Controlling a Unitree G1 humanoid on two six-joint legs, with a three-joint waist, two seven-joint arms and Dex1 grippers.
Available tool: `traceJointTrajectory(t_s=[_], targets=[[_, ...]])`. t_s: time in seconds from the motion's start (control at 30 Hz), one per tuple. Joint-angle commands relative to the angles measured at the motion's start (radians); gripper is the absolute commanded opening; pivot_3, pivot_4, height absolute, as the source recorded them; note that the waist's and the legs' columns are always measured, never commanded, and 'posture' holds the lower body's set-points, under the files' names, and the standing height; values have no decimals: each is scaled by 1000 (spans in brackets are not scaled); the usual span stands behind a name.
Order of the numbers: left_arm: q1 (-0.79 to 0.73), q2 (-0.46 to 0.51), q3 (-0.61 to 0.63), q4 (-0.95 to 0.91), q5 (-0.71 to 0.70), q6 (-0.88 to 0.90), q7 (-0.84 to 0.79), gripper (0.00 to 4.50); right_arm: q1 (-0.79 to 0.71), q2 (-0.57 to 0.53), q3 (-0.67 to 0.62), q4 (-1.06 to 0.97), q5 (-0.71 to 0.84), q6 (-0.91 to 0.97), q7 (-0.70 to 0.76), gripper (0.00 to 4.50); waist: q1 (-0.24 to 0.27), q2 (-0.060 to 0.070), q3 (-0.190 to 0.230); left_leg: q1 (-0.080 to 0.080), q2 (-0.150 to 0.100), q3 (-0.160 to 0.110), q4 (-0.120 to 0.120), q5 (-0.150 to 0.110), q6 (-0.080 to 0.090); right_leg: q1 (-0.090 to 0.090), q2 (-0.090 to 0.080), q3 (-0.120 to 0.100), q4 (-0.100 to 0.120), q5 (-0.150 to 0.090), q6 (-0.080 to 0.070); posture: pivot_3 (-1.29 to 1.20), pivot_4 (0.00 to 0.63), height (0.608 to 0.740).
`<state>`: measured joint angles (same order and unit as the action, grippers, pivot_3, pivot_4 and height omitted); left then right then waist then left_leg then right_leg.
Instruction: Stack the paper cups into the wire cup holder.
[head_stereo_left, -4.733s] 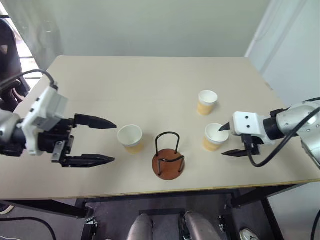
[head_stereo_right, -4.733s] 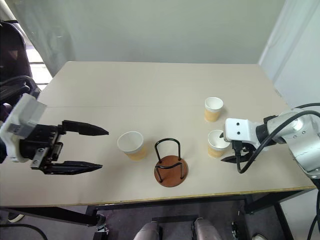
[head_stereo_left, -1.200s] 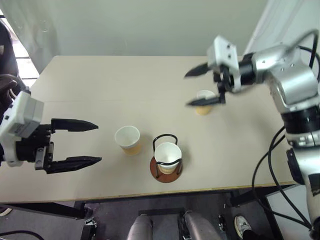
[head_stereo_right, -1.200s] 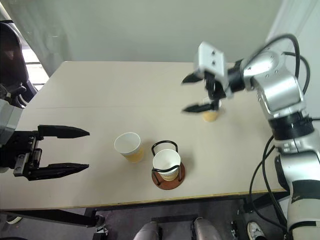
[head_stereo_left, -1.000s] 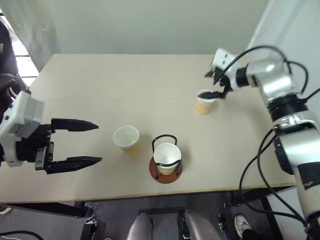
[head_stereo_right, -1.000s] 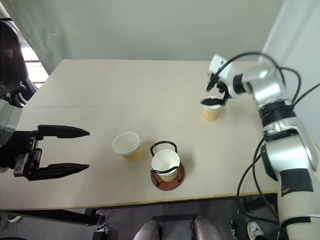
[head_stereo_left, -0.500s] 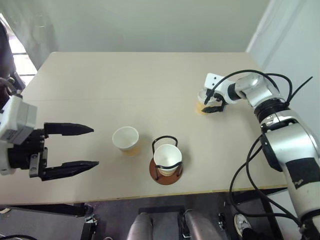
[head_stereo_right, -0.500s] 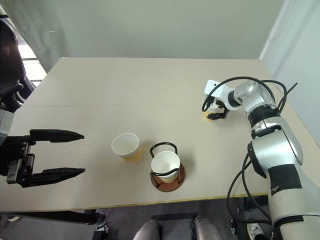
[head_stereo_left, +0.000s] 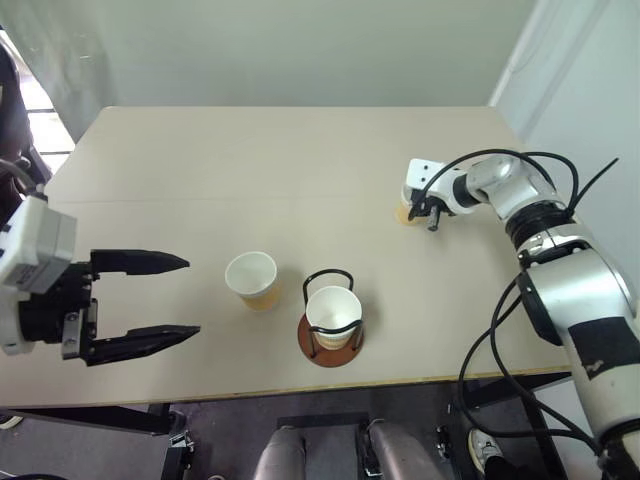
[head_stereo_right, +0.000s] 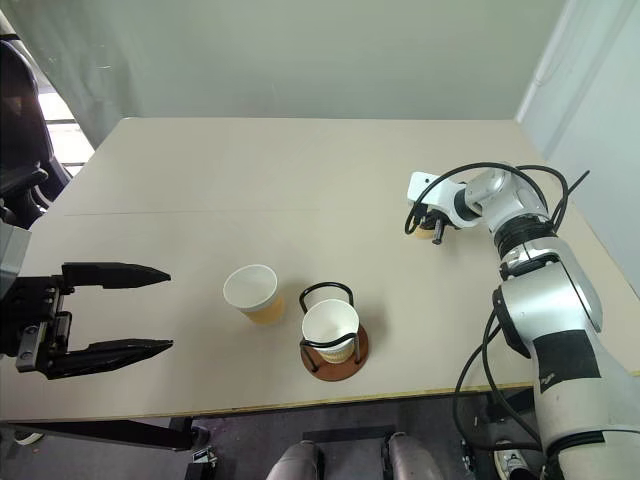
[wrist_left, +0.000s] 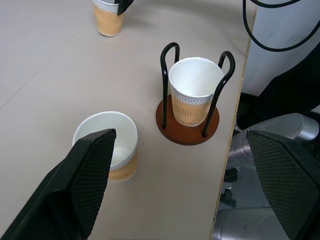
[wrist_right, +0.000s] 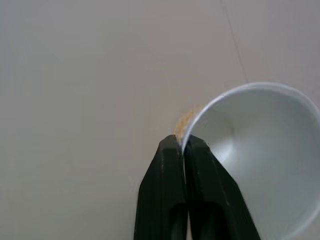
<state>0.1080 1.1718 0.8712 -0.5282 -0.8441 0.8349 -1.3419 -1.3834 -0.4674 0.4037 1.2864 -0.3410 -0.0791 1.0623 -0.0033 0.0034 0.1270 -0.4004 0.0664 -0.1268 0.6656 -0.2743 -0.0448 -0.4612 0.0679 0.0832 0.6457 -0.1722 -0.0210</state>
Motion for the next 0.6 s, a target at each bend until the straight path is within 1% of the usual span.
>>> traceJointTrajectory(t_s=[0.03,0.13,0.23,0.3,0.37,0.43,0.5,0.53,0.6], targets=[[4,0,44,-18,-11,0,4,4500,-5,3,-16,-8,-10,-15,-10,31,0,0,0,0,0,0,0,0,0,0,0,0,0,0,0,0,150,740],[7,1,48,-17,-8,-1,2,4500,-4,2,-19,-11,-11,-25,9,31,0,0,0,0,0,0,0,0,0,0,0,0,0,0,0,0,150,740],[7,4,49,-15,-8,-1,1,4500,-30,-23,-49,-62,41,-99,168,31,0,0,0,0,0,0,0,0,0,0,0,0,0,0,0,0,150,740],[6,5,48,-15,-9,-1,1,4500,-53,-43,-81,-116,88,-114,284,31,0,0,0,0,0,0,0,0,0,0,0,0,0,0,0,0,150,740],[4,8,47,-14,-11,0,-1,4500,-66,-83,-119,-232,161,-95,439,31,0,0,0,0,0,0,0,0,0,0,0,0,0,0,0,0,150,740],[6,8,44,-10,-8,-2,-5,4500,-54,-147,-123,-413,281,-22,535,31,1,1,0,-1,0,0,0,0,-1,0,0,0,-1,-1,-1,0,150,740],[8,5,35,-6,-6,-7,-7,4500,-24,-243,-81,-647,472,121,552,31,2,1,1,-2,-1,1,-1,1,-2,0,0,0,-1,-1,-2,0,150,740],[7,4,26,-4,-5,-11,-6,4500,-15,-283,-72,-743,548,190,552,31,2,1,0,-2,-1,1,-1,1,-2,0,0,0,-2,-2,-3,0,150,740],[-4,5,2,4,-6,-21,-4,4500,0,-344,-70,-900,671,309,552,31,0,1,0,0,0,2,0,6,-10,4,1,0,-2,-8,-8,0,150,740]])
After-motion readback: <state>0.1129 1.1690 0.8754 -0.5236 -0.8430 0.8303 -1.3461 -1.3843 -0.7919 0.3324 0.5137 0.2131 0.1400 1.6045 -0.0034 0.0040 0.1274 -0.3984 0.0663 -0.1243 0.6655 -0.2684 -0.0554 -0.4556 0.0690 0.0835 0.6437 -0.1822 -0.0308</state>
